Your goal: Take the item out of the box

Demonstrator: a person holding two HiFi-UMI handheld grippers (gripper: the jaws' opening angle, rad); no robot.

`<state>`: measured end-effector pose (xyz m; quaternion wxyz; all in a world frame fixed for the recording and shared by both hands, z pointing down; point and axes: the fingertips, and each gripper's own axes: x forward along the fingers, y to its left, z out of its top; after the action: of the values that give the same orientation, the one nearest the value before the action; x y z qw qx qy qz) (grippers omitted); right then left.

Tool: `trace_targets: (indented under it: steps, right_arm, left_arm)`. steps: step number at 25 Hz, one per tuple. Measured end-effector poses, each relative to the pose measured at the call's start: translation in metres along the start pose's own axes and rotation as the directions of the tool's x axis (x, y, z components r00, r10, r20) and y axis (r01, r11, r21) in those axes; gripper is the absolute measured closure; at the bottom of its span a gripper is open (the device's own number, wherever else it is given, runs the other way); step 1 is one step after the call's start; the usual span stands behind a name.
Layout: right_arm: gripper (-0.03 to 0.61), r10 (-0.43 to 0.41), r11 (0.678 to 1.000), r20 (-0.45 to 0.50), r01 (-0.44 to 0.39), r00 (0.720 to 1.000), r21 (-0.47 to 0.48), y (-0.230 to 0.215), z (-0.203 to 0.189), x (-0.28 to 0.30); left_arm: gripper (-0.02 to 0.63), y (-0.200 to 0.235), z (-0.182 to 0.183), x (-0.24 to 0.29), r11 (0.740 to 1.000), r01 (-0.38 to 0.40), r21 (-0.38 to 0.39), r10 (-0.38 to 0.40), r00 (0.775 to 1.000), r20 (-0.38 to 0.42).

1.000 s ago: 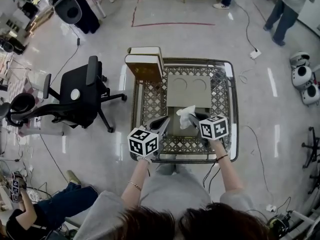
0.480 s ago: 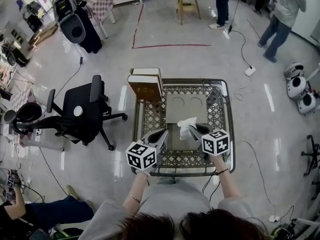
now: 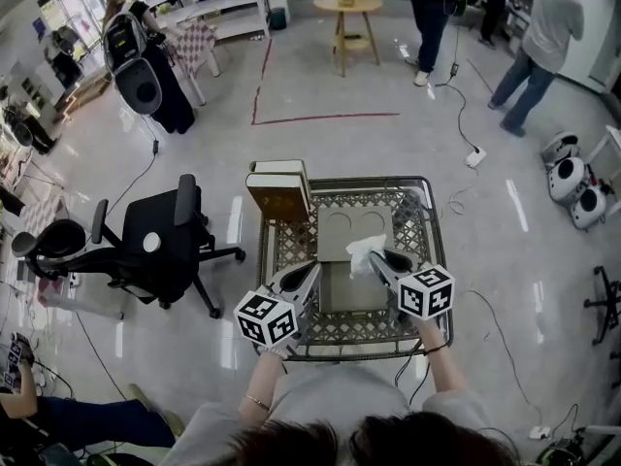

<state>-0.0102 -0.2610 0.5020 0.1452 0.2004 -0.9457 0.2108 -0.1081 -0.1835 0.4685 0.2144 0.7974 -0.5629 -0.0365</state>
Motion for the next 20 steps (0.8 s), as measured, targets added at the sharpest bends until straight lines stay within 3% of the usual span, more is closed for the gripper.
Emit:
trace_targets:
  steps: [12,20]
  right_arm:
    - [0.508,-0.007,1.000,0.165,0.010,0.986,-0.015,0.000,0.062,-0.025]
    - [0.508,-0.018,0.996,0.287,0.041,0.958,-0.075,0.004,0.109,-0.048]
  left_arm:
    - [0.597,-0.012,0.050,0.004,0.981,0.004,0.192,-0.011,0.999,0.037]
    - [0.597,-0.021,0.087,-0.001,0.967,0.008,0.255,-0.034,0.995,0.097]
